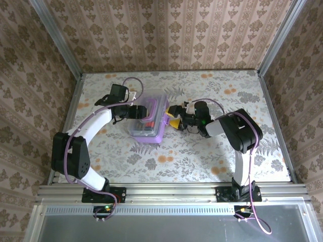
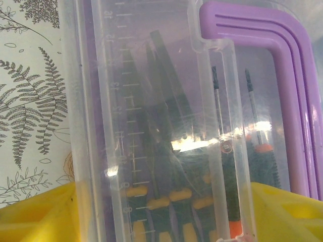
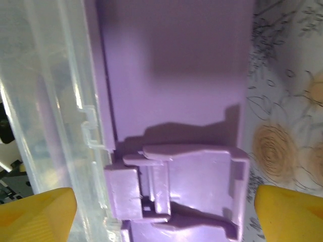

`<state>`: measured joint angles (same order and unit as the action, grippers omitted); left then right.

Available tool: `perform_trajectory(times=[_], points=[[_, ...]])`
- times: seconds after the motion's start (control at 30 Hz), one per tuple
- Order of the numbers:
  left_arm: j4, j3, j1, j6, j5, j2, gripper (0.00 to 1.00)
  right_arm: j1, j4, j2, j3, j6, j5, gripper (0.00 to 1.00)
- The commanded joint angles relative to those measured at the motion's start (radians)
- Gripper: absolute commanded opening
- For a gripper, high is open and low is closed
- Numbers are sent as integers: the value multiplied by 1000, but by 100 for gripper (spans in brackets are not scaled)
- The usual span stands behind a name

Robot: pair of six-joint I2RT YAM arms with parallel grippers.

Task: Pack the tool kit

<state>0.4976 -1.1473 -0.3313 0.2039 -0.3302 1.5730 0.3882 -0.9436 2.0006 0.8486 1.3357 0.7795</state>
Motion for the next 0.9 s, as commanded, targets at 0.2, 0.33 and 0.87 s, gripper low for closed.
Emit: perform_trajectory(times=[0.2,0.33,0.87], points=[[150,81,14,-1,62,78,58,16,-77,33,23,51,30,92],[156,81,13,0,69,72,57,15,-125,1,1,87,34,91],[177,71,14,0,70,61,57,11,73,-160,-23,-17,48,83]])
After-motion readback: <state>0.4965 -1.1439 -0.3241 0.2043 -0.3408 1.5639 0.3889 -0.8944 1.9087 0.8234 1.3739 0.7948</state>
